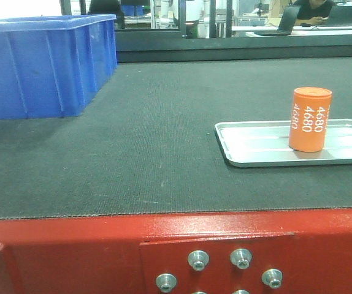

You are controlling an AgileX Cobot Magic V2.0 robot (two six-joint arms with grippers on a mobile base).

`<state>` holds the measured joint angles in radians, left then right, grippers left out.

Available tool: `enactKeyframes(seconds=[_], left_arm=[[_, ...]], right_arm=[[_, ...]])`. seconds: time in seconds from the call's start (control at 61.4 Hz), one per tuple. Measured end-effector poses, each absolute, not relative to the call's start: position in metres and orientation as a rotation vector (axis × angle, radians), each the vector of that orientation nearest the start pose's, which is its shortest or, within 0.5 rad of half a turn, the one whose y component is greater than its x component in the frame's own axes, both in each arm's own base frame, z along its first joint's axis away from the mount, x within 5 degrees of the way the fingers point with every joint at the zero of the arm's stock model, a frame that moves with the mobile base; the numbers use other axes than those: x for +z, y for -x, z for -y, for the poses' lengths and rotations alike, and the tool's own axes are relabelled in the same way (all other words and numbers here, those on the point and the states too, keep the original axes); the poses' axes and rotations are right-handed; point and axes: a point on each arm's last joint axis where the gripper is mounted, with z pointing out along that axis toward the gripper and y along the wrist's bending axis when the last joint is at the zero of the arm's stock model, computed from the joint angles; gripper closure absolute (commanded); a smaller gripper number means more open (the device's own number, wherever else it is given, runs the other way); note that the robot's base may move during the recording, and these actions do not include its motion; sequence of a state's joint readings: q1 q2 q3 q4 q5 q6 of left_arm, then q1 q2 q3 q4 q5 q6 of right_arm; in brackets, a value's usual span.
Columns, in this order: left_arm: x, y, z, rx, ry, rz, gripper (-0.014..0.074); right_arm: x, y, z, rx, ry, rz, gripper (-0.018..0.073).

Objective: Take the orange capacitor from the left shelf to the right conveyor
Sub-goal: 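Open the right gripper and lift it away from the cylinder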

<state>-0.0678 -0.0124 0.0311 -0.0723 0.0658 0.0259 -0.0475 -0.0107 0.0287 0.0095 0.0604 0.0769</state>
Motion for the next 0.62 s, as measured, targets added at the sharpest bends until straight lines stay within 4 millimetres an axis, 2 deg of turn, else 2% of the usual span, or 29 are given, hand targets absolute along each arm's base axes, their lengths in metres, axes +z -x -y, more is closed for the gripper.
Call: enactKeyframes(seconds=[0.619], left_arm=[[0.1974,-0.0566,0.0043,-0.093,-0.021,-1.569,0.0723]], right_arm=[[0.1986,-0.0568,0.0026,0.030,-0.103,-1.559,0.0505]])
